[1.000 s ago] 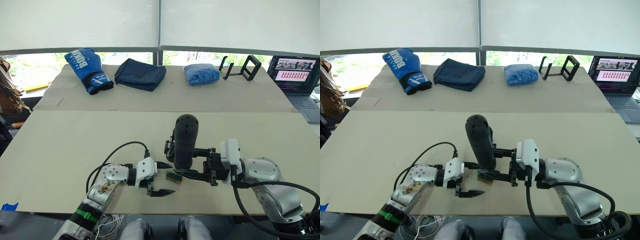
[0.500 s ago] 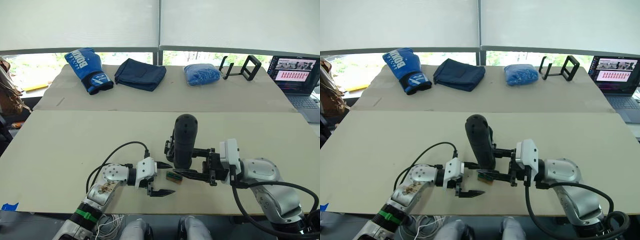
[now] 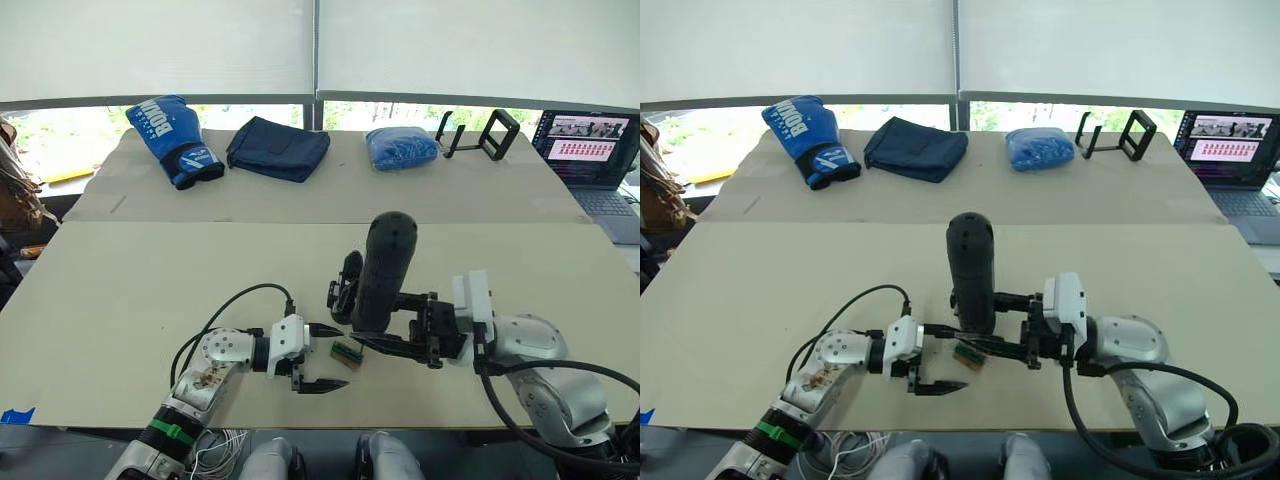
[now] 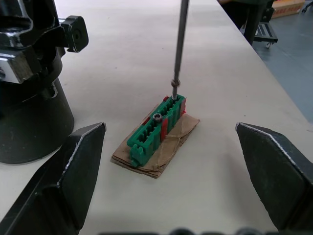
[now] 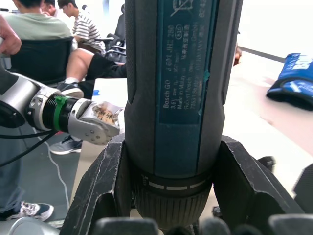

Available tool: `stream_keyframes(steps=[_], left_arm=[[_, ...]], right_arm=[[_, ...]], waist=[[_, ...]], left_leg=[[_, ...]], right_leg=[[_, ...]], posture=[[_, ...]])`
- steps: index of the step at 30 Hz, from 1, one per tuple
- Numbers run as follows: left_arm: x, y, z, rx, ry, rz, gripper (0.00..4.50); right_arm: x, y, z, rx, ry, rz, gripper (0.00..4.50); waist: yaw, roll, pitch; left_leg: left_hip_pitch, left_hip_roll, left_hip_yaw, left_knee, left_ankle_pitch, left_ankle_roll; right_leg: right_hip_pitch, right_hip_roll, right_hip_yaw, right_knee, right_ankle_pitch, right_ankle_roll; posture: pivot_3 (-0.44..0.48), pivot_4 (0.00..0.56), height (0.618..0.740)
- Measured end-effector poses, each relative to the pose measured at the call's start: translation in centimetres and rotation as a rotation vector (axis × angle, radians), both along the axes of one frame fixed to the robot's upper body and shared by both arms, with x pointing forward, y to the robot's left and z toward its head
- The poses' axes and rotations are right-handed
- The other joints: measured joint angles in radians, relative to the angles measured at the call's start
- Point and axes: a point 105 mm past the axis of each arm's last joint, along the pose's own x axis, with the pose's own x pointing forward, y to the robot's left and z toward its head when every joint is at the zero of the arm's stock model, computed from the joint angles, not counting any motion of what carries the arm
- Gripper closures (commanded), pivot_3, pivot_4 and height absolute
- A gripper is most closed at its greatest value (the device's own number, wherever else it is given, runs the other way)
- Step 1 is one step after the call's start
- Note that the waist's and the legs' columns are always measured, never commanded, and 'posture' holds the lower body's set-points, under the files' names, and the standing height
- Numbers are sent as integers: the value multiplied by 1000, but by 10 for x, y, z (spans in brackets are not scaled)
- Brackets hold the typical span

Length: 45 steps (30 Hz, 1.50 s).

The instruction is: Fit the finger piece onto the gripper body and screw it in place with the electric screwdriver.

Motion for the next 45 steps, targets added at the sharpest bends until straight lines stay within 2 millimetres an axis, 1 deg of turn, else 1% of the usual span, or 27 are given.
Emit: stream_keyframes(steps=[5,9,12,14,16,19,23,27,30,35,37,41,45], left_arm=[[-1,14,2,-24,26,6,0],[-4,32,6,-88,62,44,0],[-6,42,18,-152,73,58,0],[-7,50,24,-158,96,60,0],[-4,60,31,-167,116,81,0],[6,72,46,-212,121,132,0],[14,70,70,-280,100,128,0],[22,65,85,-342,90,134,0],[29,62,99,-375,45,139,0],[38,56,113,-394,13,137,0],[41,57,115,-380,13,135,0],[49,63,101,-321,55,150,0],[52,65,97,-297,54,145,0]], right_arm=[[-2,-7,12,16,-21,-11,2593],[-4,-13,23,49,-14,-22,2593],[-5,-18,28,52,-18,-28,2593],[-5,-22,33,56,-20,-34,2593],[-3,-26,38,60,-24,-51,2593],[2,-32,50,78,-33,-80,2593],[12,-37,67,111,-33,-95,2593],[21,-38,80,126,-37,-91,2593],[27,-38,92,139,-58,-86,2593],[36,-35,99,151,-47,-68,2593],[38,-32,101,152,-50,-58,2593],[45,-24,97,158,-42,-55,2593],[48,-16,93,164,-29,-38,2593]], waist=[[-3,0,0],[-1,0,0],[2,-1,1],[2,-1,1],[1,-1,1],[1,-1,1],[1,-2,2],[0,-2,2],[0,-2,2],[0,-2,2],[-1,-2,2],[-2,-2,2],[-4,-2,2]], left_leg=[[-1,0,0,0,0,-1],[-4,0,0,0,0,-1],[-6,0,0,1,0,0],[-6,0,0,1,0,0],[-6,0,0,1,0,0],[-6,0,1,1,0,0],[-6,0,1,1,0,0],[-6,0,2,1,1,-2],[-6,0,2,1,2,-2],[-6,0,3,1,2,-3],[-5,-1,3,1,2,-3],[-5,-1,4,1,3,-4],[-6,-1,4,1,3,-4]], right_leg=[[-2,0,0,0,0,0],[-4,0,0,0,0,0],[-4,0,0,0,0,0],[-5,1,0,0,0,0],[-5,1,-1,0,0,0],[-5,4,0,0,0,0],[-5,6,0,0,1,1],[-5,8,1,-1,1,1],[-4,8,1,-1,1,1],[-4,9,1,0,1,1],[-4,9,1,0,1,1],[-5,10,1,0,1,1],[-5,10,1,0,1,1]], posture=[[0,150,740],[0,150,740],[0,150,740],[0,150,740],[0,150,740],[0,150,740],[0,150,740],[0,150,740],[0,150,740],[0,150,740],[0,150,740],[0,150,740],[0,150,740]])
